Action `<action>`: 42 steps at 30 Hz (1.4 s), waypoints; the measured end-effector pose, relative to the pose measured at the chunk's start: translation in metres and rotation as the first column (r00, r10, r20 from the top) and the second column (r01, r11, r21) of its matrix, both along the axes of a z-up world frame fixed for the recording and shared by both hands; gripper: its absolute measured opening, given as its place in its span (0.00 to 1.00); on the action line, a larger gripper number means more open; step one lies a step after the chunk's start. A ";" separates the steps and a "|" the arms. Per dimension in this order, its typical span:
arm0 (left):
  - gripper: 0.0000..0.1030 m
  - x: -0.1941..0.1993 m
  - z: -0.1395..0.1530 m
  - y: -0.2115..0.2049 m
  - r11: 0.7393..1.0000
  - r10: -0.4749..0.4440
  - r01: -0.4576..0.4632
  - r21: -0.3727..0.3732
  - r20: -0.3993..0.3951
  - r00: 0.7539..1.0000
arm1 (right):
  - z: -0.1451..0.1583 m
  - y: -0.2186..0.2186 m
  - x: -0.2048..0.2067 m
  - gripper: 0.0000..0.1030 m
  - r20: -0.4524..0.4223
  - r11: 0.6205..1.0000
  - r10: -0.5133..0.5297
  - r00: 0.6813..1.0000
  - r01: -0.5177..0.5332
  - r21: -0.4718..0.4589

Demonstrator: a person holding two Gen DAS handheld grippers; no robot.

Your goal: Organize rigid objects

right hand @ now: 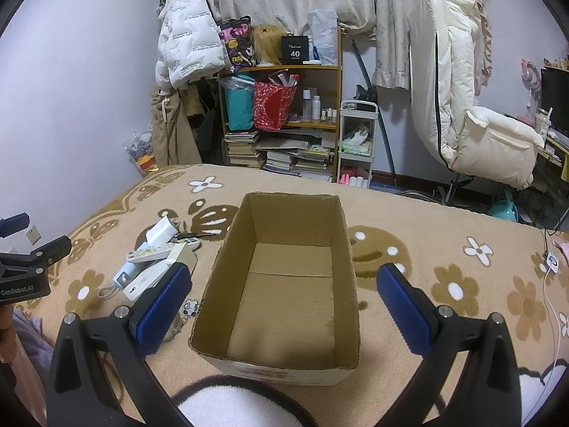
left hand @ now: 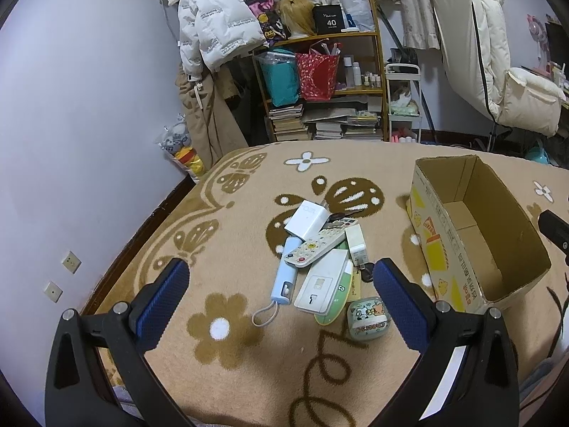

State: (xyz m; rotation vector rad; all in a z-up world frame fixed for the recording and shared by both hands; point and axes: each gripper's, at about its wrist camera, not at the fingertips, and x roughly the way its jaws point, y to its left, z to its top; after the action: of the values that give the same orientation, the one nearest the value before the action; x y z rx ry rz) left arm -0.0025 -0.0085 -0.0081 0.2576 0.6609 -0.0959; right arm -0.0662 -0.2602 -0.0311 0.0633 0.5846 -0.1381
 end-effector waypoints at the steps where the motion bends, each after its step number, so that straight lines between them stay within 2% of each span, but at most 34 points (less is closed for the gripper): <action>1: 0.99 0.000 0.000 0.000 1.000 0.002 -0.002 -0.001 0.001 1.000 | 0.000 0.000 0.000 1.00 -0.001 1.000 0.002 1.000 -0.002 0.001; 42: 0.99 -0.001 -0.008 -0.003 1.000 -0.001 0.001 0.014 -0.006 1.000 | -0.002 -0.001 0.001 1.00 -0.002 1.000 -0.001 1.000 0.001 -0.001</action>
State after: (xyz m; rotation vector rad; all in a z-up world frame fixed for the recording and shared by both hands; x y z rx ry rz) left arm -0.0037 -0.0120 -0.0159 0.2708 0.6676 -0.0931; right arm -0.0652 -0.2609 -0.0330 0.0625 0.5870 -0.1392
